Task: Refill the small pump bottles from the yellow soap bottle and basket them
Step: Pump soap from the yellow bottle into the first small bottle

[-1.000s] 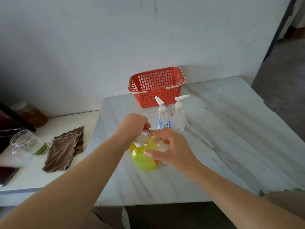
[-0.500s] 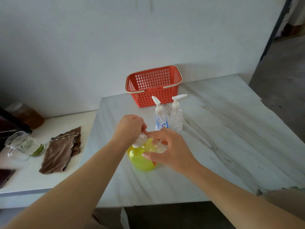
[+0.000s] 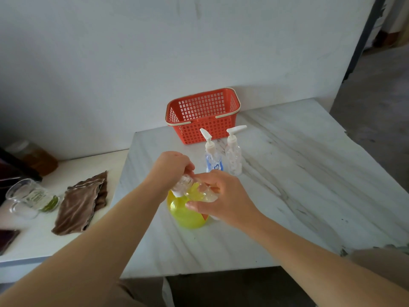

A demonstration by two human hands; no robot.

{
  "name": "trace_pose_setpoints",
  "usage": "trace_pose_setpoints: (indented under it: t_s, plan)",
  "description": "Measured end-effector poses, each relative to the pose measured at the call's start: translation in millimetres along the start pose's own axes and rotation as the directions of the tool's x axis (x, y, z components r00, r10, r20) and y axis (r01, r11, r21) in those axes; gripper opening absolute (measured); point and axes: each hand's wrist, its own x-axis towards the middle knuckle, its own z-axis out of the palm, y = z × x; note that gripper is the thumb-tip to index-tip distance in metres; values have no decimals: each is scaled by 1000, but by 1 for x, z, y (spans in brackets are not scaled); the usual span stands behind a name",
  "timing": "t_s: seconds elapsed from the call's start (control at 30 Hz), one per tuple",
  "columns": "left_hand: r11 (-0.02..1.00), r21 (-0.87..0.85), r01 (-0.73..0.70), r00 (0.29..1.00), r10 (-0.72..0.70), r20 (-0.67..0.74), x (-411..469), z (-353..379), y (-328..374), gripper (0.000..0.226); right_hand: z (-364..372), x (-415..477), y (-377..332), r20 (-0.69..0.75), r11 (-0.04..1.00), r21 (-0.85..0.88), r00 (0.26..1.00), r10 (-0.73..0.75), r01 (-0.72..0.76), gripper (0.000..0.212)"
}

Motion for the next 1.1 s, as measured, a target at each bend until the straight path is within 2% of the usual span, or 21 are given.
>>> trace_pose_setpoints:
  t_s: [0.1, 0.33, 0.53, 0.67, 1.1]
  plan:
    - [995, 95, -29, 1000, 29, 7, 7, 3, -6, 25, 1, 0, 5, -4, 1000, 0, 1000, -5, 5, 49]
    - [982, 180, -61, 998, 63, -6, 6, 4, -10, 29, 1, -1, 8, 6, 999, 25, 1000, 22, -22, 48]
    - [1000, -25, 0, 999, -1, -37, -3, 3, -1, 18, -1, 0, 1, 4, 999, 27, 1000, 22, -23, 44]
    - [995, 9, -99, 992, 99, -75, -5, 4, 0, 22, -4, 0, -2, -2, 1000, 17, 1000, 1, -1, 47]
    - [999, 10, -41, 998, 41, -47, -4, 4, -7, 27, 3, 1, 5, 5, 999, -28, 1000, 19, -19, 50]
